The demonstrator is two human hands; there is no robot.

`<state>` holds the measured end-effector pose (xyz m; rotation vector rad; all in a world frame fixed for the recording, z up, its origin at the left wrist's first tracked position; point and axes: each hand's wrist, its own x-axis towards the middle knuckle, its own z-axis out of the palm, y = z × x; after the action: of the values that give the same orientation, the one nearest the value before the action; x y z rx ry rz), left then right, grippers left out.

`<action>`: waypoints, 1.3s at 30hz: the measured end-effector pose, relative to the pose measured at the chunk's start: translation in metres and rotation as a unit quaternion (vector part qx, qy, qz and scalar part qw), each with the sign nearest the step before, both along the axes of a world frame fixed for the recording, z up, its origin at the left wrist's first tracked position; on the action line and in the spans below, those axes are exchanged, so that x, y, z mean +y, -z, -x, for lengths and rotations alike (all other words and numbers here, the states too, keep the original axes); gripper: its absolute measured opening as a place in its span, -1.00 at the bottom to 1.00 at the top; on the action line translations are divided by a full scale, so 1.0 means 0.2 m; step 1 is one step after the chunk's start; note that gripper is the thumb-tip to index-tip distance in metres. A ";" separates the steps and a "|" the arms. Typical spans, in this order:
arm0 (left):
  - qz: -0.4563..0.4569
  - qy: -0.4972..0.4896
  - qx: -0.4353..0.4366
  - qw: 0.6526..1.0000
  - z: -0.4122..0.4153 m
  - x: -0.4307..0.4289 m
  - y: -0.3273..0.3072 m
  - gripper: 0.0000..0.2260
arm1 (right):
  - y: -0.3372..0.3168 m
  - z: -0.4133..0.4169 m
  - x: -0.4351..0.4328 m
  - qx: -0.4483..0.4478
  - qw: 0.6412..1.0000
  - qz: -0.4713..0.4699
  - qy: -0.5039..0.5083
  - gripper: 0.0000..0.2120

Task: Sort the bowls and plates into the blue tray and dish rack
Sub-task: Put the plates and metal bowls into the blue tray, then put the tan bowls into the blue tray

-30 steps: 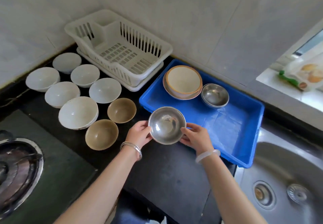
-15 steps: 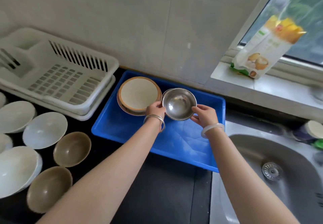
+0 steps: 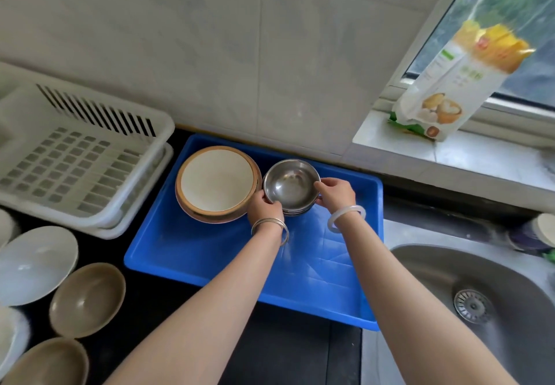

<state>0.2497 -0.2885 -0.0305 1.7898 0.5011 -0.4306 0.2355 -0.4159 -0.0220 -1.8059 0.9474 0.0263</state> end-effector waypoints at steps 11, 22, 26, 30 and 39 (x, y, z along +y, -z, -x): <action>-0.053 0.004 -0.024 0.998 0.05 -0.03 0.08 -0.58 | 0.06 0.04 0.06 -0.018 0.997 0.073 -0.006 -0.77; 0.096 -0.050 0.011 0.994 0.13 0.05 0.11 -0.62 | 0.06 0.12 0.08 -0.022 0.999 0.022 -0.037 -0.68; 0.112 -0.013 0.002 0.994 0.18 0.15 0.06 -0.63 | 0.03 0.23 0.12 -0.041 0.998 0.041 -0.030 -0.69; 0.096 0.010 -0.025 0.995 0.27 0.33 -0.02 -0.66 | -0.02 0.37 0.24 -0.066 0.997 0.010 -0.033 -0.79; -0.022 -0.050 -0.087 0.995 0.62 0.96 -0.14 -0.76 | -0.07 0.58 0.84 -0.050 0.978 -0.068 -0.191 -0.81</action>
<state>0.1263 -0.0972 -0.0030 1.8174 0.4780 -0.1930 0.1204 -0.2480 -0.0073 -1.8188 0.5048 0.2331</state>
